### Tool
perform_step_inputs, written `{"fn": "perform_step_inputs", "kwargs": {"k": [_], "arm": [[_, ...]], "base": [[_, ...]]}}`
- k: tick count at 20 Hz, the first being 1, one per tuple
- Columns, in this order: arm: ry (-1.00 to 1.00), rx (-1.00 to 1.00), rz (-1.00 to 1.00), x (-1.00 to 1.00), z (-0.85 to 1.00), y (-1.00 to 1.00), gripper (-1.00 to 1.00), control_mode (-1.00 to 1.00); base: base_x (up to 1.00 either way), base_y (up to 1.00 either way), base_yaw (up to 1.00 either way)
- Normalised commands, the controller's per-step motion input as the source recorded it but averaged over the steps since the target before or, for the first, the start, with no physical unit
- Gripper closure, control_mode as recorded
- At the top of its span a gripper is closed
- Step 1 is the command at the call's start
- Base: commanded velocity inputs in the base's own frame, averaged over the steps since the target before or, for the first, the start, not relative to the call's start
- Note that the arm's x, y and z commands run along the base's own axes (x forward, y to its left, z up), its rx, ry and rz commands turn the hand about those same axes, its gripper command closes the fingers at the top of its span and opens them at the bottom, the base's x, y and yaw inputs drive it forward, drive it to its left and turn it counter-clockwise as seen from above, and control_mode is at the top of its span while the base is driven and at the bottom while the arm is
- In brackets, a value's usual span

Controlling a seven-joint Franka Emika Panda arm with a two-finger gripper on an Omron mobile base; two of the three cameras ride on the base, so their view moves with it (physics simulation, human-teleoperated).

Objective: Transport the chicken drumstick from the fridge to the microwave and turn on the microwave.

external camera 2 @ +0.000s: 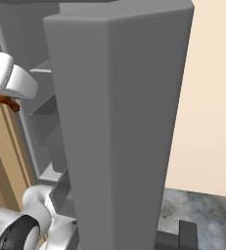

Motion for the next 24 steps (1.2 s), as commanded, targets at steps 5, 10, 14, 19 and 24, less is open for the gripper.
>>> {"fn": "perform_step_inputs", "kwargs": {"k": [5, 10, 14, 19, 24], "arm": [[0.00, 0.00, 0.00, 0.00, 0.00, 0.00, 1.00, -1.00], [0.00, 0.00, 0.00, 0.00, 0.00, 0.00, 1.00, -1.00], [0.02, 0.00, 0.00, -0.03, -0.01, 0.01, 1.00, -1.00], [0.00, 0.00, 0.00, 0.00, 0.00, 0.00, 1.00, 1.00], [0.00, 0.00, 0.00, 0.00, 0.00, 0.00, 1.00, 1.00]], "base": [[0.00, 0.00, 0.00], [0.00, 0.00, 0.00], [0.00, 0.00, 0.00], [-0.54, 0.11, 0.00], [-0.78, 0.14, 0.00]]}}
